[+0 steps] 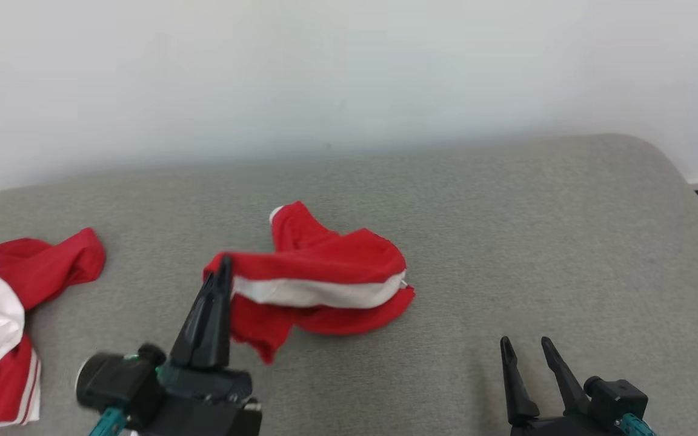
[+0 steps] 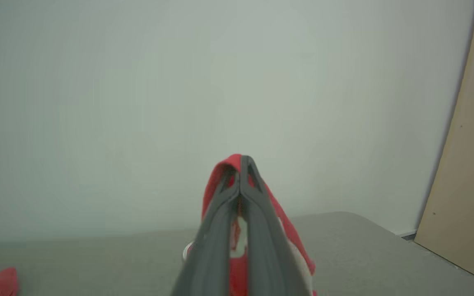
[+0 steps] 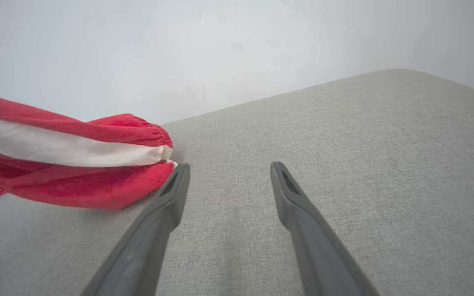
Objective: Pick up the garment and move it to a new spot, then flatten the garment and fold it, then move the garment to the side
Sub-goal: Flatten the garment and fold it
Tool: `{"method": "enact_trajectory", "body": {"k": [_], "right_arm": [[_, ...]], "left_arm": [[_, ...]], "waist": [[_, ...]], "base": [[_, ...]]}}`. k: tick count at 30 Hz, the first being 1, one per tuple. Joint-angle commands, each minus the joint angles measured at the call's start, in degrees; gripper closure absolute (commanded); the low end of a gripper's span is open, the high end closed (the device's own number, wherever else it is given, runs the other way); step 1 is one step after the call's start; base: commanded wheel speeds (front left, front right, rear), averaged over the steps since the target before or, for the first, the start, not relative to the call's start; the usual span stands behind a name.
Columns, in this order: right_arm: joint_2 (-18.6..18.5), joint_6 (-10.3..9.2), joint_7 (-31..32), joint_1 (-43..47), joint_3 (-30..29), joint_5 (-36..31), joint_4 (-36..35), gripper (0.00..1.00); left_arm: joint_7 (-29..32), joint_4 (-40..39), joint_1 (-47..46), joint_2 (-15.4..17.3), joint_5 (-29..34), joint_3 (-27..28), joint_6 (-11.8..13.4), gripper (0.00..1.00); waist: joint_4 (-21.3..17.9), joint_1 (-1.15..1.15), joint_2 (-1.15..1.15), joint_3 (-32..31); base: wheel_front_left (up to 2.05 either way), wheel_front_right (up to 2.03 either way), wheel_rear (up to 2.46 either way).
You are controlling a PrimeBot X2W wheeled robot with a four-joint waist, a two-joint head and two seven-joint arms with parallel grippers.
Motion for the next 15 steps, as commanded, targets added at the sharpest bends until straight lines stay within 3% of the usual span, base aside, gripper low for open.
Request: {"method": "enact_trajectory", "body": {"k": [1,9,15], "right_arm": [[0.26,-0.13,-0.02,0.42,0.03,-0.18,-0.12,0.0],[0.32,-0.13,-0.01,0.39,0.53,-0.36,-0.43,0.0],[-0.3,-0.13,-0.02,-0.49,1.14,-0.77,-0.7,0.0]], "left_arm": [[-0.17,0.25,1.22,0.0,0.11,0.39,0.09,1.0],[-0.18,8.55,7.55,-0.26,0.04,7.46,0.09,1.0],[-0.18,14.11,7.17,-0.57,0.62,9.25,0.09,1.0]], "waist": [[1.75,0.01,0.0,-0.72],[4.35,0.01,0.0,0.21],[5.05,0.01,0.0,2.52]], "base": [[0.0,0.0,0.0],[0.0,0.0,0.0],[0.0,0.0,0.0]]}}
